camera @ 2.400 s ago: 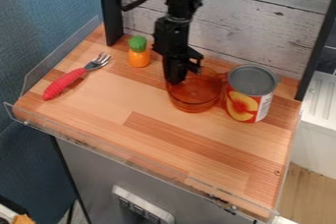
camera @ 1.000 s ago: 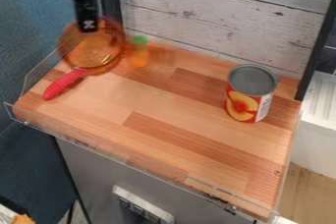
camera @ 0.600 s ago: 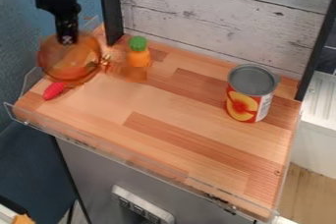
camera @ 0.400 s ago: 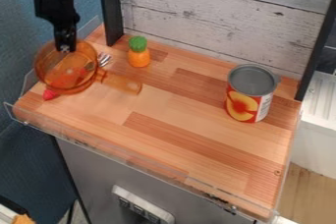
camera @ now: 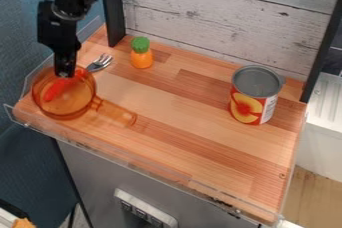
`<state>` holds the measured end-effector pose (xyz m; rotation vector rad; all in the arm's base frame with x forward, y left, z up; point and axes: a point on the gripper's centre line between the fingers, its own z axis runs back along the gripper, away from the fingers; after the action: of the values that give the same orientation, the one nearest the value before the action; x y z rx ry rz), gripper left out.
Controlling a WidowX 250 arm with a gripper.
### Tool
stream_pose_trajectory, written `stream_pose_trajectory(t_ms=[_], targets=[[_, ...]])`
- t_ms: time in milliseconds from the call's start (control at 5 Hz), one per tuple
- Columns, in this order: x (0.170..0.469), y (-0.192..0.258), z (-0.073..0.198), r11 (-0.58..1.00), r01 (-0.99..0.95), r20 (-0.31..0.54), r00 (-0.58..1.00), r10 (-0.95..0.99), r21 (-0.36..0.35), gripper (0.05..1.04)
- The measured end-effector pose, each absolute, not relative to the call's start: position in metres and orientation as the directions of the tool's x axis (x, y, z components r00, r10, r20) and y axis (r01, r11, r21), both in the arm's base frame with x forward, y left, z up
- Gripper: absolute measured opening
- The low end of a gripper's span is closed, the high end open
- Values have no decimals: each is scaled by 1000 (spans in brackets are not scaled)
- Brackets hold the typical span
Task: Move the orange measuring cup to the lower left of table
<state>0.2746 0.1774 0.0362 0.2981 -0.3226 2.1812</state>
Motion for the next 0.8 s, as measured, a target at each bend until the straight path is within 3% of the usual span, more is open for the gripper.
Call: stream_pose_trajectory(t_ms=[800], targets=[[285,159,7,-502,-865,358,-470,806,-6,103]])
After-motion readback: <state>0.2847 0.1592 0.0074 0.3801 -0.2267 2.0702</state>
